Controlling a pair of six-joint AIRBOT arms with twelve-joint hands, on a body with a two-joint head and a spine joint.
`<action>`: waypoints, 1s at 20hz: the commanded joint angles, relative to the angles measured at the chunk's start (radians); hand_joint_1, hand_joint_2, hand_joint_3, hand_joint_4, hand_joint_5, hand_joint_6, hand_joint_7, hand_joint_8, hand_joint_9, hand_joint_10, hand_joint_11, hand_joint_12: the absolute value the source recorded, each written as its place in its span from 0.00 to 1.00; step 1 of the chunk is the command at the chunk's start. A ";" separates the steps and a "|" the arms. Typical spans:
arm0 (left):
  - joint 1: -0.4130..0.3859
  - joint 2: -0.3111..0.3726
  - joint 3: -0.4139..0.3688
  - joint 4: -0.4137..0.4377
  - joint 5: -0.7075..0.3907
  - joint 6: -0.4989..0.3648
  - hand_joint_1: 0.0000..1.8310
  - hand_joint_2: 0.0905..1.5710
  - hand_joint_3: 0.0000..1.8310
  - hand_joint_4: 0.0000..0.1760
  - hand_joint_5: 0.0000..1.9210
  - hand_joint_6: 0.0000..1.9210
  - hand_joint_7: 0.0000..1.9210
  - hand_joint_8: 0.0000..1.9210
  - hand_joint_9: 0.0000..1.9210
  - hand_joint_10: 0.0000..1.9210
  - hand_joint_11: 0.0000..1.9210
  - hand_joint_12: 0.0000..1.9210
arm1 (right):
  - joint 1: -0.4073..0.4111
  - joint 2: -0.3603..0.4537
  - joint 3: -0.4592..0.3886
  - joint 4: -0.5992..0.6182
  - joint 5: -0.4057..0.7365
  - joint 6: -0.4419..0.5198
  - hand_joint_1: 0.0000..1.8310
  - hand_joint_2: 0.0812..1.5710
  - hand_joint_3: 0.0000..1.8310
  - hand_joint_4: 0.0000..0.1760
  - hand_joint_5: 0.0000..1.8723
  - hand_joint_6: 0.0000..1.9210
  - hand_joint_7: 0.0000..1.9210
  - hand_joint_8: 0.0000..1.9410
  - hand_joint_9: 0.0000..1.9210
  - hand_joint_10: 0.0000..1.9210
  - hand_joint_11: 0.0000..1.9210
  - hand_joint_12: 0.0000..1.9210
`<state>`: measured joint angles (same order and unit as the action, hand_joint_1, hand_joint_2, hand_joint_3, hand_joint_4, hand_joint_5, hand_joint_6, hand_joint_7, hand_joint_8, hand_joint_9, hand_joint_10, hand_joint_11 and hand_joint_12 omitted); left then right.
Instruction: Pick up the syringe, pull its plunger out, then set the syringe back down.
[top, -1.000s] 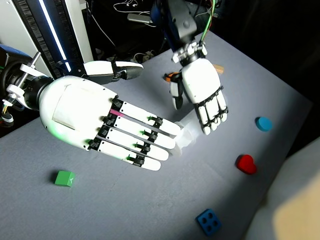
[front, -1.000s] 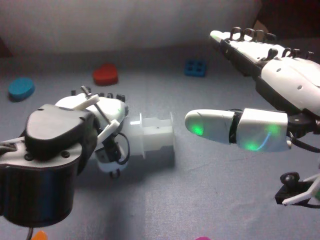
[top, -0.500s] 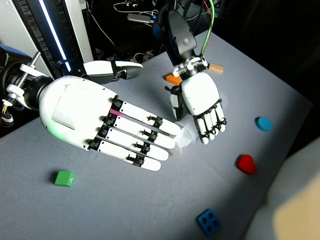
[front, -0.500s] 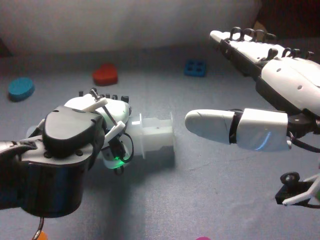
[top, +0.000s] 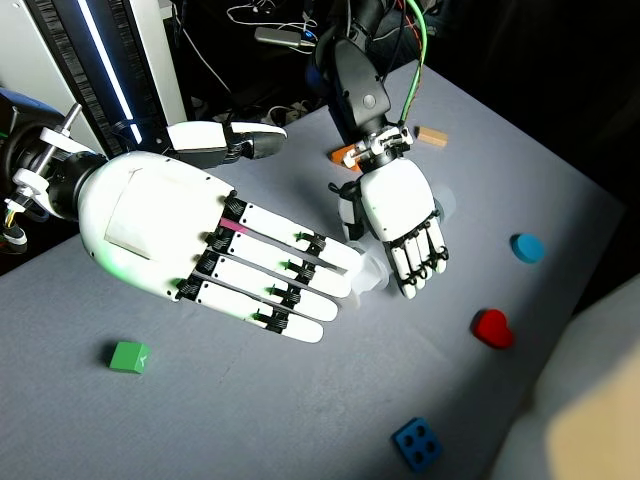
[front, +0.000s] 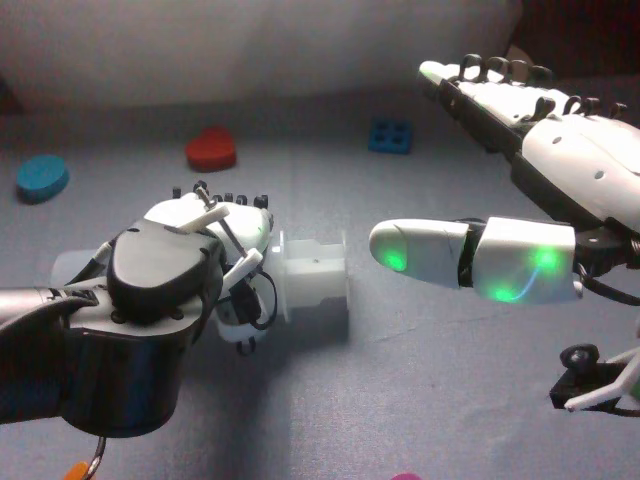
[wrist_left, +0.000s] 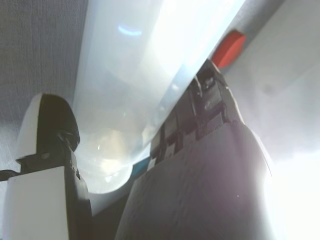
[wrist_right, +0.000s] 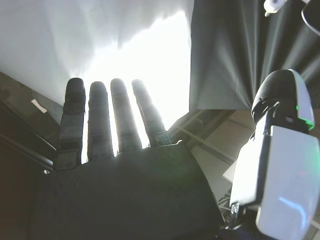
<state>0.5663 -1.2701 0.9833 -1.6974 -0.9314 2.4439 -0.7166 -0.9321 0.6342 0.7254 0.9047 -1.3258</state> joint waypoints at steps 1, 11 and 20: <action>0.001 -0.008 0.004 0.053 -0.015 0.002 0.59 0.70 0.00 0.00 0.11 0.00 0.12 0.00 0.14 0.01 0.00 0.20 | 0.003 -0.001 -0.003 -0.057 0.096 0.007 0.09 0.52 0.00 0.00 0.00 0.00 0.00 0.00 0.00 0.00 0.00 0.11; 0.014 -0.016 0.014 0.053 -0.015 -0.015 0.66 0.75 0.00 0.00 0.30 0.02 0.29 0.03 0.27 0.06 0.01 0.60 | 0.003 -0.001 -0.003 -0.057 0.095 0.007 0.09 0.52 0.00 0.00 0.00 0.00 0.00 0.00 0.00 0.00 0.00 0.13; 0.016 -0.017 0.009 0.072 -0.005 -0.032 0.72 0.79 0.00 0.00 0.36 0.71 0.37 0.76 0.30 0.82 0.17 0.74 | -0.002 0.000 -0.003 -0.057 0.096 0.031 0.09 0.52 0.00 0.00 0.00 0.00 0.00 0.00 0.00 0.00 0.00 0.13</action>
<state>0.5766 -1.2804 0.9951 -1.6665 -0.9306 2.4058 -0.7280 -0.9321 0.6342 0.7292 0.9043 -1.3071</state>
